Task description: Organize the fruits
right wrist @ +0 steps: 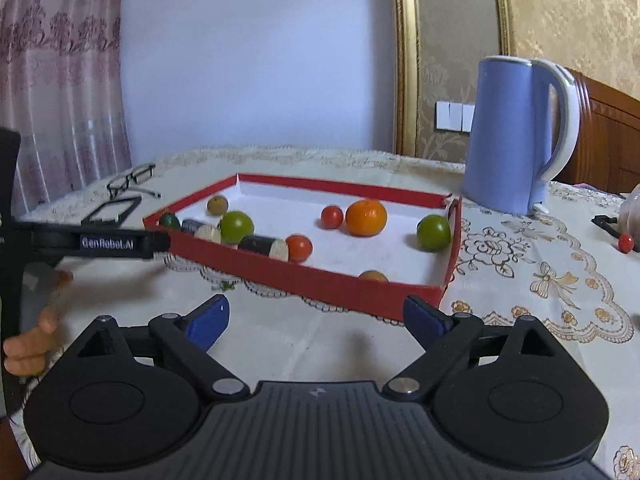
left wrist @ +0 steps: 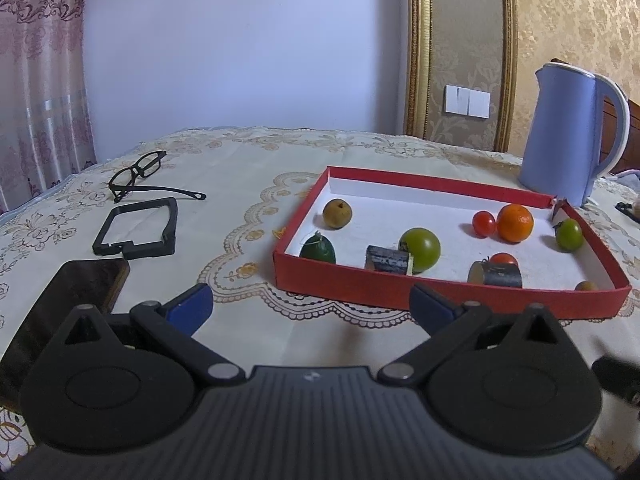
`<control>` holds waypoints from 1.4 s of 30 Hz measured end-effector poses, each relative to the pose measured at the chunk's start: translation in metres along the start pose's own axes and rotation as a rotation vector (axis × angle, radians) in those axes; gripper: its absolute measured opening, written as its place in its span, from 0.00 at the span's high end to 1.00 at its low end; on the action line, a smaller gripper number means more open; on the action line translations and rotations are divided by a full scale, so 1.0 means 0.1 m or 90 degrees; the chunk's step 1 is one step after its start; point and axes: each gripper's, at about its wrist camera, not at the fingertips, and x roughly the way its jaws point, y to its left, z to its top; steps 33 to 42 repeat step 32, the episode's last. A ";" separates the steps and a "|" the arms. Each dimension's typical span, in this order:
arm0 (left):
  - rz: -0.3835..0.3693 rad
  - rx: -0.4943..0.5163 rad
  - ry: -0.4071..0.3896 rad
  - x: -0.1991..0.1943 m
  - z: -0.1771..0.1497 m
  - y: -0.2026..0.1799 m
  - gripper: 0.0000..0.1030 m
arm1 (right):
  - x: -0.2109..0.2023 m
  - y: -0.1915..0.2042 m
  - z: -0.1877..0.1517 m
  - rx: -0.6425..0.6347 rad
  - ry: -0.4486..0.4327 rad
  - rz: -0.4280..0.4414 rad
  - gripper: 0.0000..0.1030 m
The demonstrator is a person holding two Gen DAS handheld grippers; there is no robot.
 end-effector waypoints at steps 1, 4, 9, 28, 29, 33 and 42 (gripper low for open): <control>-0.002 0.001 0.000 0.00 0.00 0.00 0.00 | 0.02 0.00 0.00 -0.004 0.010 -0.003 0.01; -0.005 0.000 0.000 0.00 0.00 0.00 0.00 | 0.06 0.01 -0.02 -0.009 0.029 -0.005 0.01; -0.008 0.001 0.002 0.00 0.00 -0.01 0.00 | 0.17 -0.01 -0.02 -0.003 0.074 -0.001 0.01; -0.005 0.009 0.000 -0.01 -0.01 -0.02 0.00 | 0.35 -0.04 -0.01 0.001 0.131 -0.022 0.00; 0.001 0.009 -0.002 -0.02 -0.01 -0.02 0.00 | 0.35 -0.03 -0.01 0.000 0.131 -0.023 0.00; 0.002 0.005 -0.004 -0.02 -0.01 -0.01 0.00 | 0.35 -0.03 -0.01 0.000 0.131 -0.023 0.00; 0.002 0.005 -0.004 -0.02 -0.01 -0.01 0.00 | 0.35 -0.03 -0.01 0.000 0.131 -0.023 0.00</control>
